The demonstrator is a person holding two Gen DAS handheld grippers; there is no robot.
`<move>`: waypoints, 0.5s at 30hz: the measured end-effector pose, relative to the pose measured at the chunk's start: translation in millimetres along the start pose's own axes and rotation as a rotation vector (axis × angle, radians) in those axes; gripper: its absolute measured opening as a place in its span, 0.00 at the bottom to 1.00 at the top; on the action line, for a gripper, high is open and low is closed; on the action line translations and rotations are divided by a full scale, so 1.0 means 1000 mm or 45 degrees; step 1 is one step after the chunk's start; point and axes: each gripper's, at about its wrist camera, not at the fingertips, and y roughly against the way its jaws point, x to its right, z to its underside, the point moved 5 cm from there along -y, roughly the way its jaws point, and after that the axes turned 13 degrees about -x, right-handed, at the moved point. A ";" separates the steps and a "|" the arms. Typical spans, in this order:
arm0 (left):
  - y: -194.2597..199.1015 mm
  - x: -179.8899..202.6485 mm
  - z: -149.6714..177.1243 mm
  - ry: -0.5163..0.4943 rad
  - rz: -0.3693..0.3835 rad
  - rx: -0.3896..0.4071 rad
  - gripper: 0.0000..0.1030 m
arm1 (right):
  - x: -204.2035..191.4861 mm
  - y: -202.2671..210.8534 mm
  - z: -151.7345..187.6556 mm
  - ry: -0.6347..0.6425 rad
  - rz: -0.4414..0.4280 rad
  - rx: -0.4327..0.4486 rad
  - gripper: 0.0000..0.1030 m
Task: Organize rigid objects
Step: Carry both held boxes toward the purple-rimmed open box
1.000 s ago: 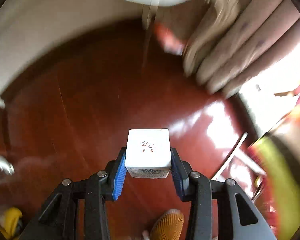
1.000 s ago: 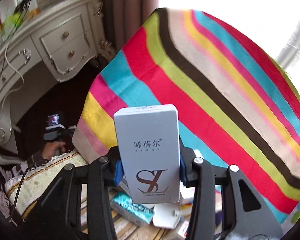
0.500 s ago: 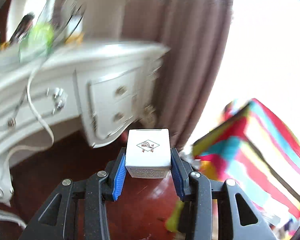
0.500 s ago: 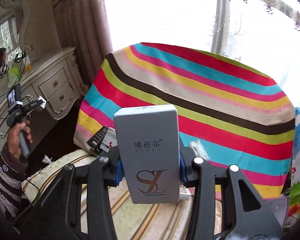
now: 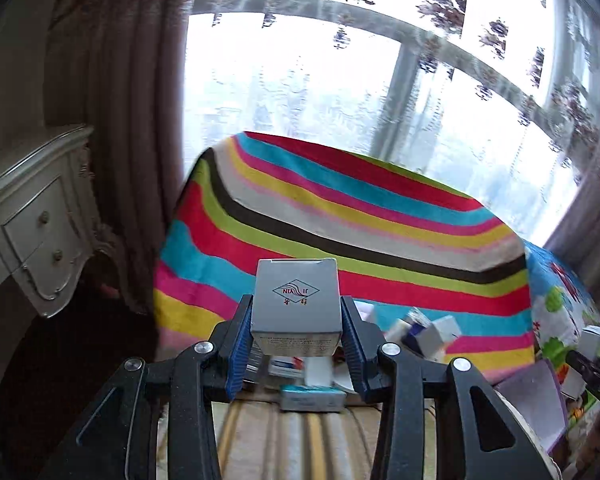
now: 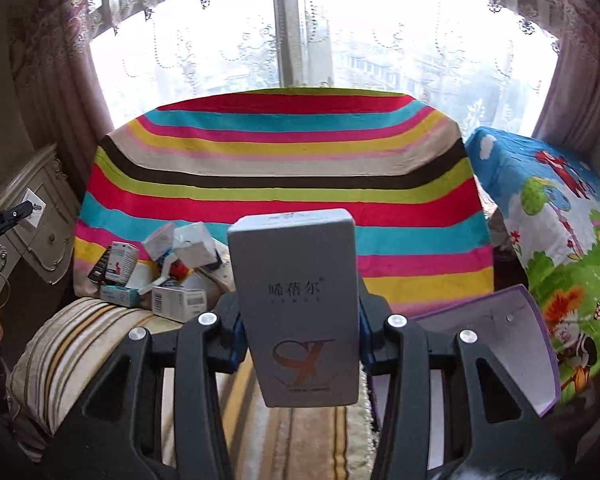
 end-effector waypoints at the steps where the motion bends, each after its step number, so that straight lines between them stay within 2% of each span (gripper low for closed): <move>1: -0.003 0.018 0.004 -0.036 0.034 -0.023 0.41 | 0.007 0.000 0.004 -0.014 0.016 -0.005 0.45; 7: -0.018 0.127 0.038 -0.245 0.218 -0.176 0.41 | 0.056 -0.007 0.030 -0.116 0.072 -0.056 0.45; 15: -0.053 0.258 0.096 -0.544 0.381 -0.358 0.41 | 0.151 -0.022 0.081 -0.349 0.148 -0.127 0.45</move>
